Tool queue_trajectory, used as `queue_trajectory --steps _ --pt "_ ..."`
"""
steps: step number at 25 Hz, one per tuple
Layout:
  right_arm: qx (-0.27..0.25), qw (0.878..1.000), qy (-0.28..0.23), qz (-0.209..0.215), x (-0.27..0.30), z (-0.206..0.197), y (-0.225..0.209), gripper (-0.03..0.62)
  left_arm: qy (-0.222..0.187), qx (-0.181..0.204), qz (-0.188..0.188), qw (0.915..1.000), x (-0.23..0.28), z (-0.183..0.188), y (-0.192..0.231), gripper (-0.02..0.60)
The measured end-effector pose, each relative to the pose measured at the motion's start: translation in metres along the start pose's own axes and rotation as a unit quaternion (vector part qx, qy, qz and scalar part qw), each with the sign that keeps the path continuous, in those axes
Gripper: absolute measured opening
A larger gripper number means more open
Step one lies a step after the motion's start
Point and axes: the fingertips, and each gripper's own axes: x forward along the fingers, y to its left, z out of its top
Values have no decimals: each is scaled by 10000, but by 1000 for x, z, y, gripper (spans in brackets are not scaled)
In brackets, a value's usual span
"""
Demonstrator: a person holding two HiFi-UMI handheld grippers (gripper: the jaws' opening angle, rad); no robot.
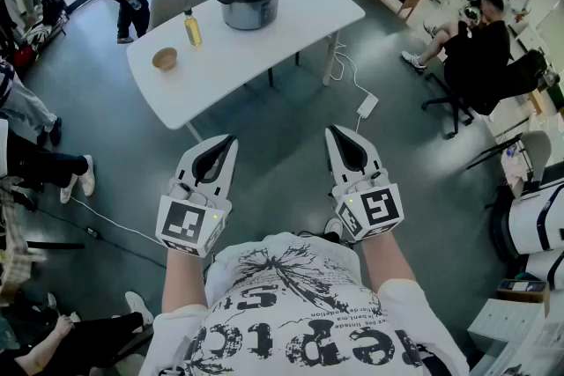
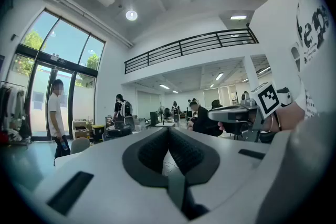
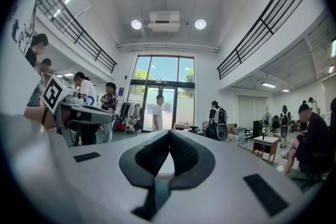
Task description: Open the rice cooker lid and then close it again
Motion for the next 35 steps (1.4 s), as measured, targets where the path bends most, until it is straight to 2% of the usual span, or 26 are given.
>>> queue_trajectory --steps 12,16,17,18,19,22,24,30,35 --pt "89 9999 81 -45 4 -3 4 12 5 -37 -29 10000 0 -1 5 14" --pt "198 9998 -70 -24 17 2 8 14 29 -96 -54 9999 0 -4 18 14" --pt "187 9998 -96 19 23 3 10 129 35 -105 -65 9999 1 -4 21 14" --pt "162 9998 -127 57 28 5 11 429 43 -118 -73 9999 2 -5 25 14" --pt "143 9998 -165 31 33 6 9 599 56 -137 -79 9999 3 -5 28 14" --pt "182 9992 -204 -274 41 7 -8 598 95 -201 -72 9997 11 -9 36 14" --pt "231 9992 -115 -303 47 1 -18 598 106 -216 -55 9997 20 -12 38 14" --pt "243 9996 108 -7 87 -19 -43 598 182 -252 39 9995 61 -23 53 14" --pt "331 9989 44 328 147 -41 -99 598 263 -174 383 9988 128 -34 78 14"
